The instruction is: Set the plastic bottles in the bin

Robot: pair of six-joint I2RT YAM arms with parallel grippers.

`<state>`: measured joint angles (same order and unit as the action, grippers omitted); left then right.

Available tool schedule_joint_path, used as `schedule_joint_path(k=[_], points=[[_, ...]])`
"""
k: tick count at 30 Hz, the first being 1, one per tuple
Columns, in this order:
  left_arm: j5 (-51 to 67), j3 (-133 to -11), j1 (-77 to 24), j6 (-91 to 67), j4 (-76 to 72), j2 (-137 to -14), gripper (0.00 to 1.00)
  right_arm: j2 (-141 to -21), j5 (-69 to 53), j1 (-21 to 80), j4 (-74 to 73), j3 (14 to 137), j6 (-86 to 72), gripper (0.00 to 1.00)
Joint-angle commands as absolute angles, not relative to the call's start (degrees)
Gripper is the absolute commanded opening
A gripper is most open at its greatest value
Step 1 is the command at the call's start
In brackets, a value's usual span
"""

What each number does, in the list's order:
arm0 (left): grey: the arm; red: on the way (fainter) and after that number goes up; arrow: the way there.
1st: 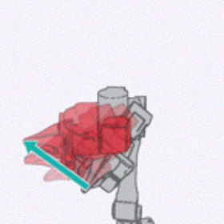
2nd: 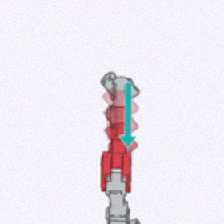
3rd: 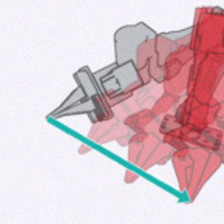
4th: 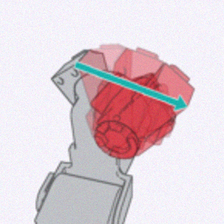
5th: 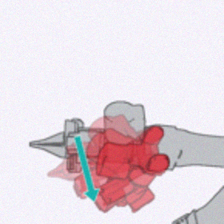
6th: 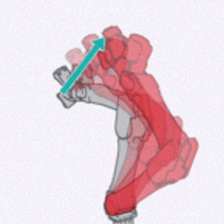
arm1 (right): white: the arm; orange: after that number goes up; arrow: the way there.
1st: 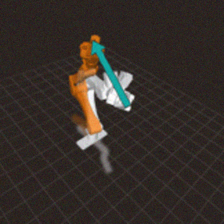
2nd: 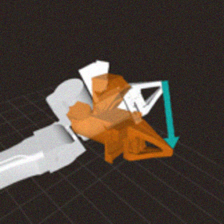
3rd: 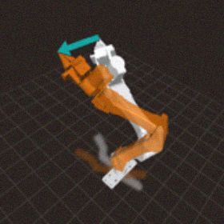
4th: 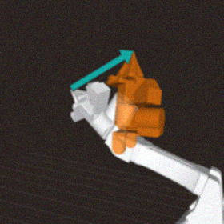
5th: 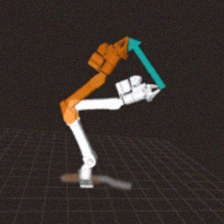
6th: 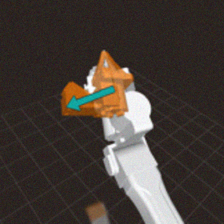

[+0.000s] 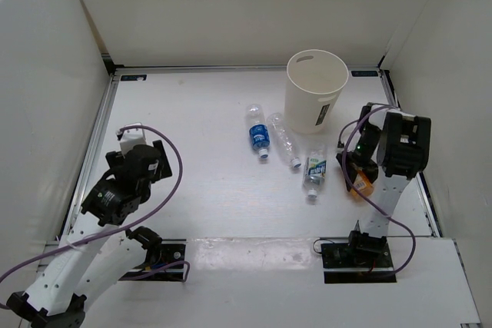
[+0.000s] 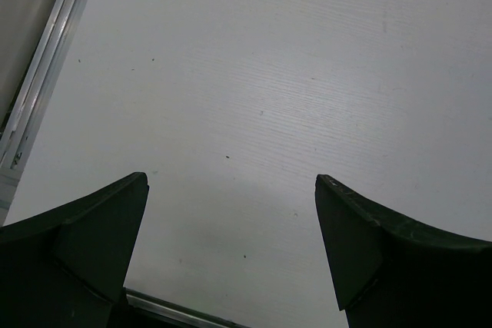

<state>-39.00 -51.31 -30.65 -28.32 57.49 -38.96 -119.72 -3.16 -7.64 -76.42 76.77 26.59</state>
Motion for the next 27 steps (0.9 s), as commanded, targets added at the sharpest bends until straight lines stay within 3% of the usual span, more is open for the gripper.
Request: schedule_joint_path(k=[1, 9, 11, 15, 20, 27], points=[[-40.4, -51.0, -30.4, -28.6, 56.8, -38.6, 1.00, -118.2, -6.0, -11.8, -87.5, 81.7, 25.5, 0.00], [-39.6, -52.6, -30.5, -25.1, 51.6, -42.9, 1.00, -96.6, -11.3, -19.0, -87.4, 89.7, 27.9, 0.00], [-39.9, -53.9, -30.4, -24.5, 50.3, -45.0, 1.00, -91.0, -14.4, -20.3, -87.5, 97.2, 29.8, 0.00], [-40.1, -55.0, -30.4, -23.9, 45.1, -49.0, 1.00, -83.6, -15.9, -15.1, -77.9, 108.0, 26.3, 0.00], [-35.1, -59.2, -30.0, -21.5, 40.6, -59.4, 1.00, -84.1, -10.6, -0.5, -60.4, 110.7, 21.3, 0.00], [-29.6, -79.1, -27.8, -26.0, 56.2, -77.8, 1.00, -94.1, -20.3, 5.4, -53.1, 118.4, 16.8, 0.00]])
